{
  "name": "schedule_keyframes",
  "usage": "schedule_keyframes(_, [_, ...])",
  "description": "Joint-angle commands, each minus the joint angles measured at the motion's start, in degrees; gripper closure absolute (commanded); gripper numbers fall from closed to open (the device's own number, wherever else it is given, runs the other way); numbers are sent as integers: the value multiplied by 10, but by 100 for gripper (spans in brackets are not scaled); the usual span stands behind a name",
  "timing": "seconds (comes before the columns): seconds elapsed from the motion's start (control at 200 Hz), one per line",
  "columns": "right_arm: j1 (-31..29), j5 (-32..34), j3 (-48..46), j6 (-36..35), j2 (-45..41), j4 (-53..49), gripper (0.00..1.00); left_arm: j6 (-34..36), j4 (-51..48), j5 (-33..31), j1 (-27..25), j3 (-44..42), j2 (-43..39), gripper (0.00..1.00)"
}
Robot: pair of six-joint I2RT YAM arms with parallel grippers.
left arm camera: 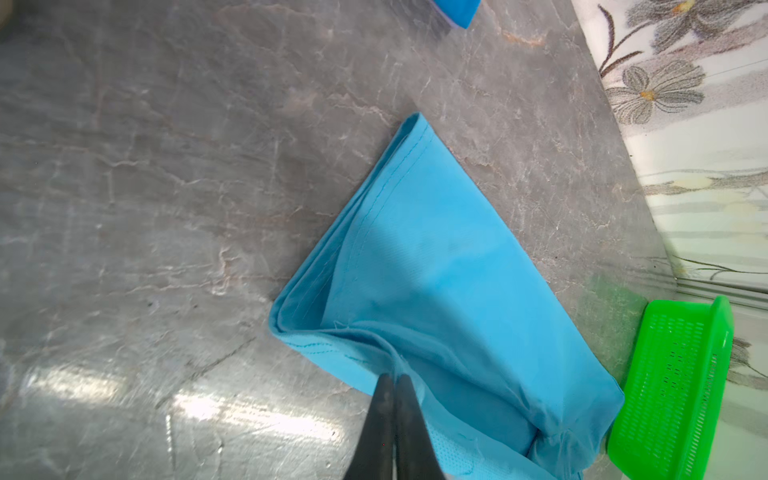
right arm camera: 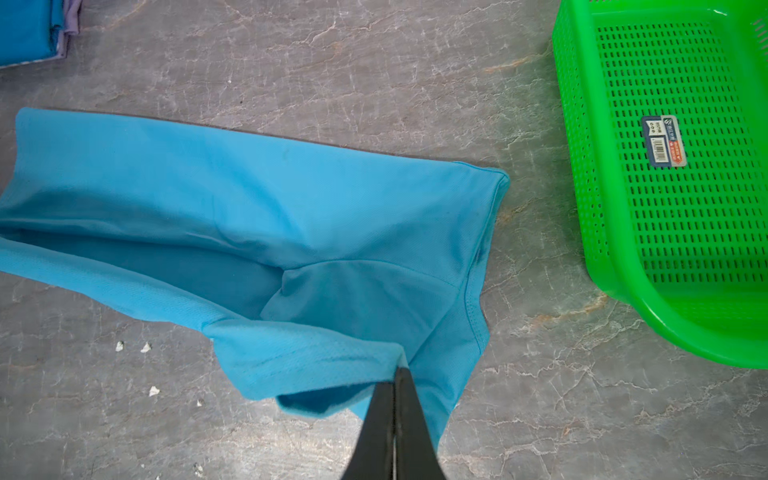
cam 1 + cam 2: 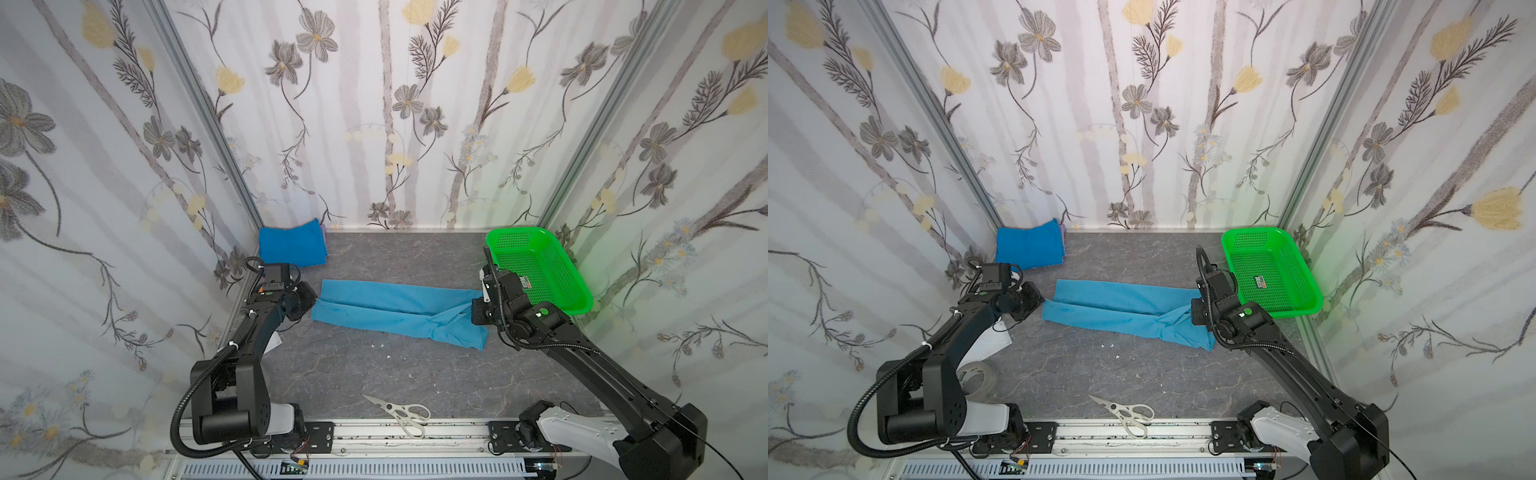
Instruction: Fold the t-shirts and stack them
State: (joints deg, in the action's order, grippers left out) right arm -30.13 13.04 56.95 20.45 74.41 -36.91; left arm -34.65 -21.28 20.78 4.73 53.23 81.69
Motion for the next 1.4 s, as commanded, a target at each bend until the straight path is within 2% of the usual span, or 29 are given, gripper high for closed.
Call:
schedule_keyframes(0.0, [21, -21, 20, -38, 34, 42, 100, 1, 25, 15, -7, 36, 38, 100])
schedule_keyframes(0.335, [84, -71, 111, -96, 211, 76, 100, -1, 19, 8, -34, 160, 191, 100])
schedule_keyframes(0.535, [106, -86, 144, -101, 291, 92, 100, 6, 3, 4, -34, 201, 245, 100])
schedule_keyframes(0.789, [114, -96, 170, -92, 339, 107, 100, 11, -17, -17, -33, 206, 267, 100])
schedule_keyframes(1.059, [113, -108, 158, -89, 324, 111, 100, 12, -29, -25, -34, 123, 186, 100])
schedule_keyframes(1.399, [111, -124, 123, -92, 276, 115, 100, 24, -92, -66, -32, 10, 1, 100])
